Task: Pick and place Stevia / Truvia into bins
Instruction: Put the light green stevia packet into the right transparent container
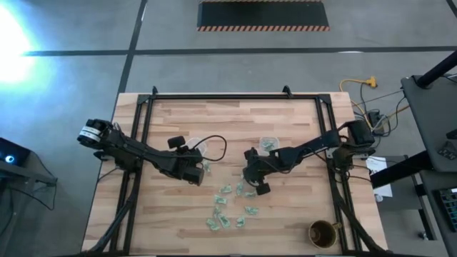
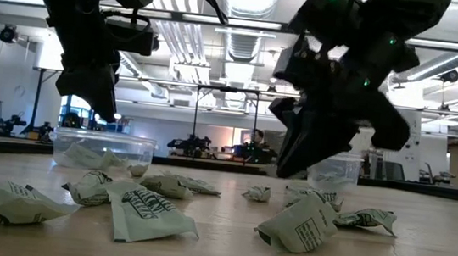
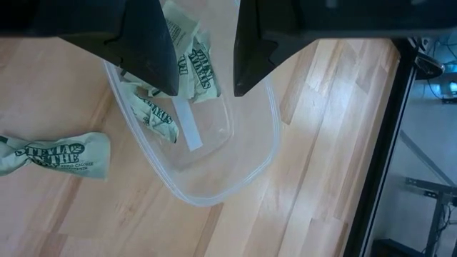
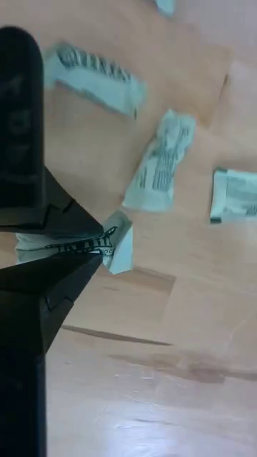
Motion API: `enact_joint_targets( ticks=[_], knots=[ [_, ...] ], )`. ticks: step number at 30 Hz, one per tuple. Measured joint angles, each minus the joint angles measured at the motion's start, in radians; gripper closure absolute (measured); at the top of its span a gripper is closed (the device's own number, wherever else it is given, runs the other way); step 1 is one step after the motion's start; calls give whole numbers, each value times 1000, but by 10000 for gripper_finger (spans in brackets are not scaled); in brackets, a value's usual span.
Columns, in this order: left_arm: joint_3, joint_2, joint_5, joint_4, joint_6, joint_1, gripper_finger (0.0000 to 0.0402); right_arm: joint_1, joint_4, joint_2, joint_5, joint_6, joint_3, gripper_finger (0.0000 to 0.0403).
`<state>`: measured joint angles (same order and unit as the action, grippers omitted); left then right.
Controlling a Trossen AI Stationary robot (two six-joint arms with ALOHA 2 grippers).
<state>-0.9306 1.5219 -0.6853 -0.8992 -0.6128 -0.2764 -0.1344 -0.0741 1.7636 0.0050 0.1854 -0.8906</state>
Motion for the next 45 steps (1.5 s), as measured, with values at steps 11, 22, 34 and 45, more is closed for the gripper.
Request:
enact_joint_targets(
  ticks=[11,22,34,45],
  knots=[
    [0,0,0,0,0,0,283,-3,-198,-239,221,-58,42,365],
    [0,0,0,0,0,0,283,23,-204,-472,483,-112,205,365],
    [0,0,-1,1,0,0,283,147,-123,-502,474,-127,320,364],
    [0,0,-1,1,0,0,283,156,-115,-500,435,-130,323,356]
  ],
)
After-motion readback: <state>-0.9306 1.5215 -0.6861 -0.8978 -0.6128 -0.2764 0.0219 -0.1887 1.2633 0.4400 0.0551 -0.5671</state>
